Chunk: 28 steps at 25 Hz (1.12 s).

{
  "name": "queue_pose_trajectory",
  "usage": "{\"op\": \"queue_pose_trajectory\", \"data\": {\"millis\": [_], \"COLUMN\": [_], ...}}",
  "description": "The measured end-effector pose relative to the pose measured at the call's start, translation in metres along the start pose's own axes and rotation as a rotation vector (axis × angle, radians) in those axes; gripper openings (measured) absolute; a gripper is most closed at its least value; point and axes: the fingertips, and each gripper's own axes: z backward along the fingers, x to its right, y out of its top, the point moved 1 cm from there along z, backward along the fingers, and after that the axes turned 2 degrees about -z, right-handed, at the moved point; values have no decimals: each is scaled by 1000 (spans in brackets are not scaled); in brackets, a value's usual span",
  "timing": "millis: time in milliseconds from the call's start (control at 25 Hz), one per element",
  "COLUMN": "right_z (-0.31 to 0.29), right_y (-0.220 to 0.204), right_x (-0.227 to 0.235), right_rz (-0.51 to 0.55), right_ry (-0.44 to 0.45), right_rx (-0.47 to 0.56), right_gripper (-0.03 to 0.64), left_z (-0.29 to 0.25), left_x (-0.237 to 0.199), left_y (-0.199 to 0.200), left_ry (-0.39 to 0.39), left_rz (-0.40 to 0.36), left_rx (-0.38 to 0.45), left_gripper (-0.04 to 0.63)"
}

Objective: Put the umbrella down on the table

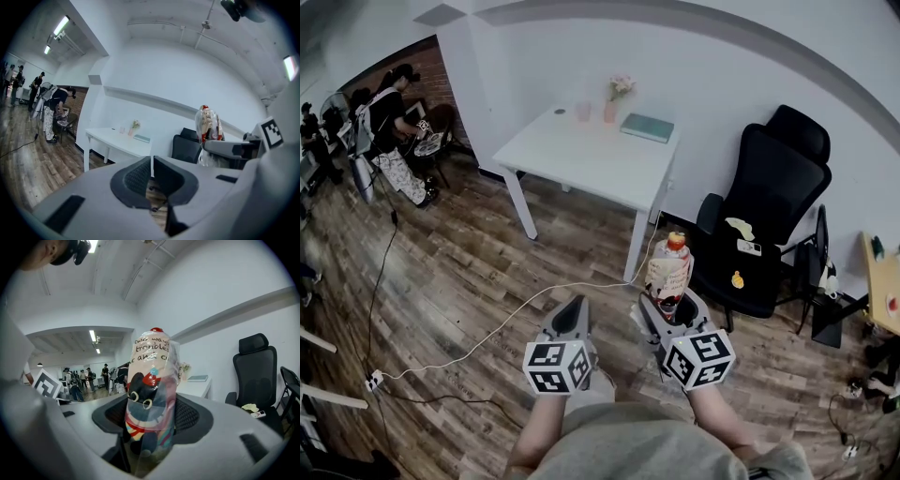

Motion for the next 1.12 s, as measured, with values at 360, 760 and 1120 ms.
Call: {"op": "queue_pose_trajectory", "data": {"millis": [360, 760, 1120], "right_z": [-92, -194, -262], "right_y": [26, 50, 63], "right_x": [21, 34, 49], "right_rz": [-14, -21, -13], "right_ry": [-30, -50, -59], "right_rx": [1, 4, 8], "right_gripper": [262, 262, 262], "left_z": [-76, -154, -212], "left_x": [-52, -109, -151], "left_y": [37, 79, 100], "left_ry": [-29, -80, -93], "left_rz": [-4, -25, -22], "left_rx": [-28, -41, -41], "left_gripper": [18, 18, 18]}}
